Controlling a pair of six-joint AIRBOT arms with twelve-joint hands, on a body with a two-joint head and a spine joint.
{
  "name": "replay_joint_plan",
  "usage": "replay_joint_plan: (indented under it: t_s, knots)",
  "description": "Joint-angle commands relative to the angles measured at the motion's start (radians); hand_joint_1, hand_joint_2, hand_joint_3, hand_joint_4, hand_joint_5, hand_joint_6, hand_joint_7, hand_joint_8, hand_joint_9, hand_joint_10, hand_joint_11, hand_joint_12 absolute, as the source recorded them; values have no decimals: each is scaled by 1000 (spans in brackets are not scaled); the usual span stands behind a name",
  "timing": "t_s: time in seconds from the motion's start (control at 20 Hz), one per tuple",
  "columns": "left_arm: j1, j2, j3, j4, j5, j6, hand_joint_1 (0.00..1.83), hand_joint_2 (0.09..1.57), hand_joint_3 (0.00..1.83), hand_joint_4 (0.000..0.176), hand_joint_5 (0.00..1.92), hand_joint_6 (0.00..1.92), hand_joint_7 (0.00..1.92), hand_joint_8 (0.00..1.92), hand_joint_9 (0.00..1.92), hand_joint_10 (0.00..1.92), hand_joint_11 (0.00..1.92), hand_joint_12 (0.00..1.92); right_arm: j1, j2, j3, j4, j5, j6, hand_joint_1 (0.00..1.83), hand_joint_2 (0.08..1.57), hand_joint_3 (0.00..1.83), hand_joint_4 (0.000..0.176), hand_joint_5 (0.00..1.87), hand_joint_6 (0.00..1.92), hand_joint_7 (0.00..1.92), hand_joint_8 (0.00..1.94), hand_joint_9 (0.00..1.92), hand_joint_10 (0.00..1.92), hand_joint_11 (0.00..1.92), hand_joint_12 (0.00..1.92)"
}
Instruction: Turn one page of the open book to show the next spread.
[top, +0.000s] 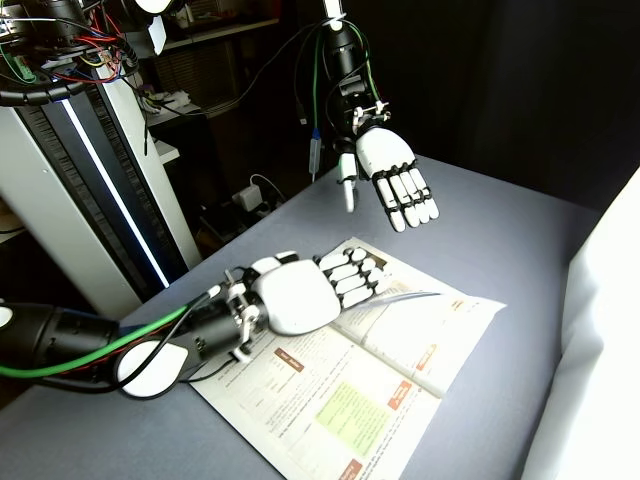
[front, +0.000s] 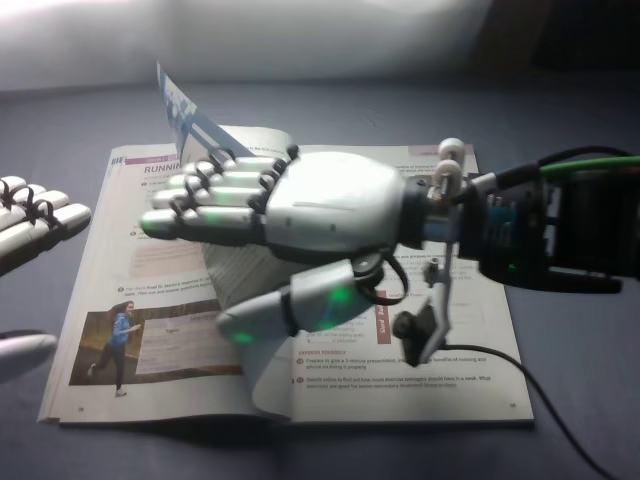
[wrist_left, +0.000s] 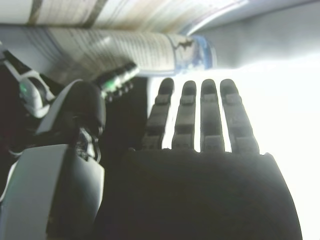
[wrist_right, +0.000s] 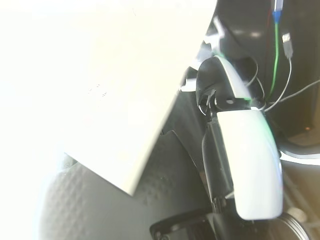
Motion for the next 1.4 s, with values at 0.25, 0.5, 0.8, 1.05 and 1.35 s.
replay_joint_plan:
  t_s: [0.25, 0.5, 0.8, 1.05, 1.35]
  knots:
    - [-22, -19, 26, -2, -90, -18, 0, 1266, 0, 0, 84, 0, 108, 2, 222, 0, 8, 755, 89, -64, 21, 79, 195, -25, 0, 1224, 0, 0, 52, 15, 0, 0, 2, 0, 3, 3]
    - [-49, -41, 45, 18, -72, -29, 0, 1266, 0, 0, 84, 0, 108, 2, 222, 0, 0, 780, 166, -69, 28, 103, 289, -26, 0, 1191, 0, 0, 0, 0, 0, 0, 0, 0, 0, 0]
    - [-83, -42, 42, 33, -65, -30, 0, 1320, 0, 17, 24, 1, 4, 0, 9, 2, 0, 61, 179, 67, -39, 91, 311, -26, 0, 1175, 0, 0, 0, 0, 0, 0, 0, 0, 0, 0]
    - [-82, -36, 31, 18, -98, -29, 19, 1454, 14, 49, 0, 0, 0, 0, 0, 0, 0, 1, 154, 168, -109, 82, 262, -28, 0, 1215, 0, 0, 0, 0, 0, 0, 0, 0, 0, 0]
    - [-50, 6, 3, -39, -166, 10, 160, 1448, 0, 0, 90, 26, 0, 0, 0, 0, 0, 0, 38, 297, -163, 138, 229, -28, 0, 1205, 0, 0, 0, 0, 0, 0, 0, 0, 0, 0]
